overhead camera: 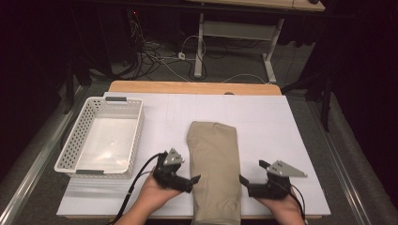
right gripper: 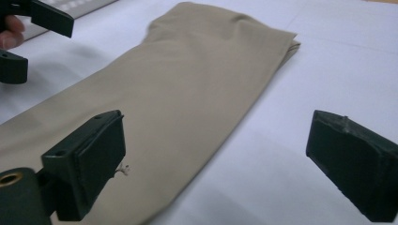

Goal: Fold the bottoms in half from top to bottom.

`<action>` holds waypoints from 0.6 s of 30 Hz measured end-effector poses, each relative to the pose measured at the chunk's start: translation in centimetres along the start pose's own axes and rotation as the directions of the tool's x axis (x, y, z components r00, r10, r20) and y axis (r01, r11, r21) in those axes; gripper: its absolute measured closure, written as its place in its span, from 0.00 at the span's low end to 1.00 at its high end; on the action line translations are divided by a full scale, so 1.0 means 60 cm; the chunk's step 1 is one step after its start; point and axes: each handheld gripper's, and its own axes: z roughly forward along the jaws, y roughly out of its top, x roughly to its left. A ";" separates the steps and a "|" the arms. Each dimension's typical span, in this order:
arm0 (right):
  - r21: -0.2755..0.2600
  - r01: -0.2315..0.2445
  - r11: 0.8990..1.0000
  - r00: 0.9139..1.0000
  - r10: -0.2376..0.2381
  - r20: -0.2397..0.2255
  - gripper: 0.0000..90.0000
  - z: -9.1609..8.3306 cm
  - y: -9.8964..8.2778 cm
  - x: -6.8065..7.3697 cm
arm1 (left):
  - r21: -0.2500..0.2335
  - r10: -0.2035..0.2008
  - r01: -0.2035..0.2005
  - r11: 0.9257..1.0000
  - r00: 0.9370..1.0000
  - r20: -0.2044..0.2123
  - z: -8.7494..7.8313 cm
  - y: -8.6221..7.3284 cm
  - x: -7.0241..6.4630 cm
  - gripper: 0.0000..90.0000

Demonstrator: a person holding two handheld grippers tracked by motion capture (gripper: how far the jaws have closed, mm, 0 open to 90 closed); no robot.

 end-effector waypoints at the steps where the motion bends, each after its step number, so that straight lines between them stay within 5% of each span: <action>1: 0.016 -0.004 1.000 1.000 0.003 0.008 0.10 0.019 0.010 -0.011 | 0.008 -0.002 0.003 1.000 1.000 -0.016 0.013 0.011 0.011 0.00; 7: 0.095 -0.059 0.994 0.998 0.058 0.014 0.25 0.126 0.061 -0.065 | 0.053 -0.080 0.084 0.995 0.994 -0.070 0.076 0.065 0.078 0.00; 11: 0.161 -0.080 0.984 0.996 0.075 0.038 0.29 0.182 0.083 -0.091 | 0.072 -0.135 0.147 0.987 0.980 -0.143 0.113 0.087 0.107 0.16; 15: 0.207 -0.070 0.976 0.996 0.055 0.077 0.33 0.229 0.103 -0.107 | 0.084 -0.142 0.159 0.984 0.973 -0.180 0.136 0.094 0.109 0.21; 17: 0.212 -0.033 0.977 0.995 0.012 0.099 0.36 0.239 0.105 -0.101 | 0.076 -0.123 0.138 0.988 0.977 -0.172 0.139 0.095 0.101 0.31; 18: 0.210 -0.016 0.978 0.996 -0.002 0.088 0.46 0.242 0.107 -0.097 | 0.073 -0.108 0.121 0.990 0.981 -0.160 0.140 0.095 0.097 0.40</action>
